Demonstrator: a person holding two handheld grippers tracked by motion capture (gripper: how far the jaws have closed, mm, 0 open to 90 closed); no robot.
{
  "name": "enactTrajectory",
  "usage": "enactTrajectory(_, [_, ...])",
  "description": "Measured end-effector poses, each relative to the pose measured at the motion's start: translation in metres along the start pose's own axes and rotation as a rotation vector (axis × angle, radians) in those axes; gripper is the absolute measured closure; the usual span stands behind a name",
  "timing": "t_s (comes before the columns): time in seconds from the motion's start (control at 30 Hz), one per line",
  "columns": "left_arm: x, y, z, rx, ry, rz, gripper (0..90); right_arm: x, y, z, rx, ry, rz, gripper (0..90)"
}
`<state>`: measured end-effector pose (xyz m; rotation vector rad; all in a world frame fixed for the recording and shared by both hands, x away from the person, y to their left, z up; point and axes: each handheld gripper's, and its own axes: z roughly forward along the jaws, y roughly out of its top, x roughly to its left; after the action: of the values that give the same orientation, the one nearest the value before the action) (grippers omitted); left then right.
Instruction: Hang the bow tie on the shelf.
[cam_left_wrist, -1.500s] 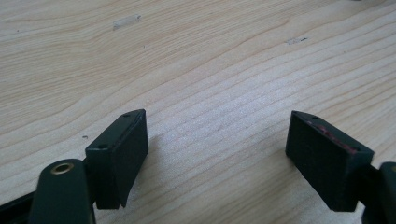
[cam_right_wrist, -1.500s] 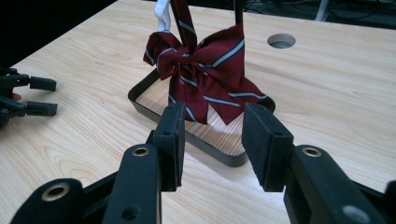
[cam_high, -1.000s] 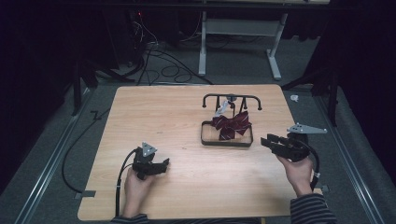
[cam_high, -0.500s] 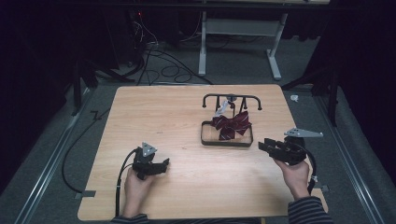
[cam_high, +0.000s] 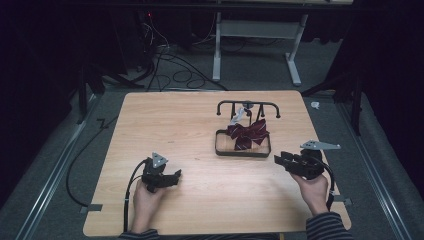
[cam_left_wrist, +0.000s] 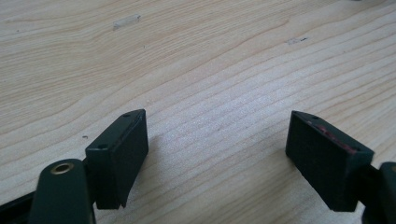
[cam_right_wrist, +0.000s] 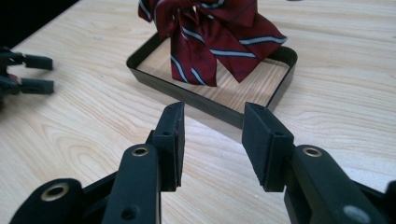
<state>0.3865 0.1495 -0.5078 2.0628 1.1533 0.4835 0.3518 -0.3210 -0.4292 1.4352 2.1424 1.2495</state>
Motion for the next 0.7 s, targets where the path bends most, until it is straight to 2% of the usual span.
enactTrajectory(0.7, [0.0,0.0,0.0,0.0,0.0,0.001,21.4,0.001,-0.011,0.016,0.053,-0.025,-0.011,60.7])
